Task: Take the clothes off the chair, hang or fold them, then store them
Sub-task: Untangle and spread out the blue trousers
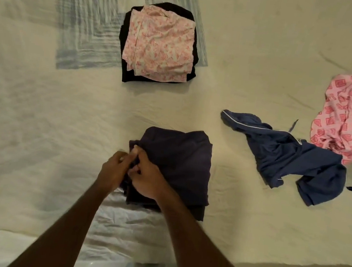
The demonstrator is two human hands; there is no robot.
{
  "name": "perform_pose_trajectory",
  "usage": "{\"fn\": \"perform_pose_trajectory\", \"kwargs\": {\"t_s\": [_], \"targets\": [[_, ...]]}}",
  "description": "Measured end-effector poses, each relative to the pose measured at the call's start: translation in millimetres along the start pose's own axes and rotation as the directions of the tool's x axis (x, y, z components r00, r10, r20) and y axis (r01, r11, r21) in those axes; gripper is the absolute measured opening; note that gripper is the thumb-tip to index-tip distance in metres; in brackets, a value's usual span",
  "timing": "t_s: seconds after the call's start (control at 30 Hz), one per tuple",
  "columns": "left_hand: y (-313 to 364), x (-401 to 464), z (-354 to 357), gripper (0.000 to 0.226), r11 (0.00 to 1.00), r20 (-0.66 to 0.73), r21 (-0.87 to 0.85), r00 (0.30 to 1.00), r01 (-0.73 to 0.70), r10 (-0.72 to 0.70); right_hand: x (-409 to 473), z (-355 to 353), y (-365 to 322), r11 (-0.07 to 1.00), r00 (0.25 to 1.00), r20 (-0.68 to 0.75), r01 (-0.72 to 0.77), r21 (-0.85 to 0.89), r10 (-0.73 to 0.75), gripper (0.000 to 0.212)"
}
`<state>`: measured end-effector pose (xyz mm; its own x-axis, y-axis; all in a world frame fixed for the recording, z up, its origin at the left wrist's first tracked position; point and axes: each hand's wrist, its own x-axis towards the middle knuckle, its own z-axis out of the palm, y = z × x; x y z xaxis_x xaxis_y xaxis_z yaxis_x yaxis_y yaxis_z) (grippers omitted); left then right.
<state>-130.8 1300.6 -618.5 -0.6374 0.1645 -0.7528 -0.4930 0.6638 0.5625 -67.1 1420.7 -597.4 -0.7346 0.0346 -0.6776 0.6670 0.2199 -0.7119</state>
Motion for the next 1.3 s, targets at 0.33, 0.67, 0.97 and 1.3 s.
{"fn": "perform_pose_trajectory", "kwargs": {"t_s": [0.33,0.67,0.97,1.3], "targets": [[11.9,7.9,35.6,0.119,0.989,-0.047,0.09,0.992,0.12,-0.116,-56.8,-92.0,99.9,0.885,0.645,-0.607,-0.369,0.283,0.464,0.079],[40.1,11.6,17.5,0.069,0.982,0.082,0.02,0.979,-0.189,0.187,-61.8,-109.8,91.8,0.882,0.938,-0.307,0.003,0.471,0.161,0.062],[208.5,83.4,-64.0,0.053,0.882,-0.18,-0.142,0.887,-0.45,0.424,39.4,-229.6,-48.2,0.889,0.893,-0.432,0.296,0.348,-0.129,0.063],[295.8,169.4,-96.6,0.093,0.814,-0.17,0.33,0.818,-0.478,0.549,179.3,-288.1,-129.9,0.974,0.88,-0.419,0.219,-0.056,-0.222,0.072]]}}
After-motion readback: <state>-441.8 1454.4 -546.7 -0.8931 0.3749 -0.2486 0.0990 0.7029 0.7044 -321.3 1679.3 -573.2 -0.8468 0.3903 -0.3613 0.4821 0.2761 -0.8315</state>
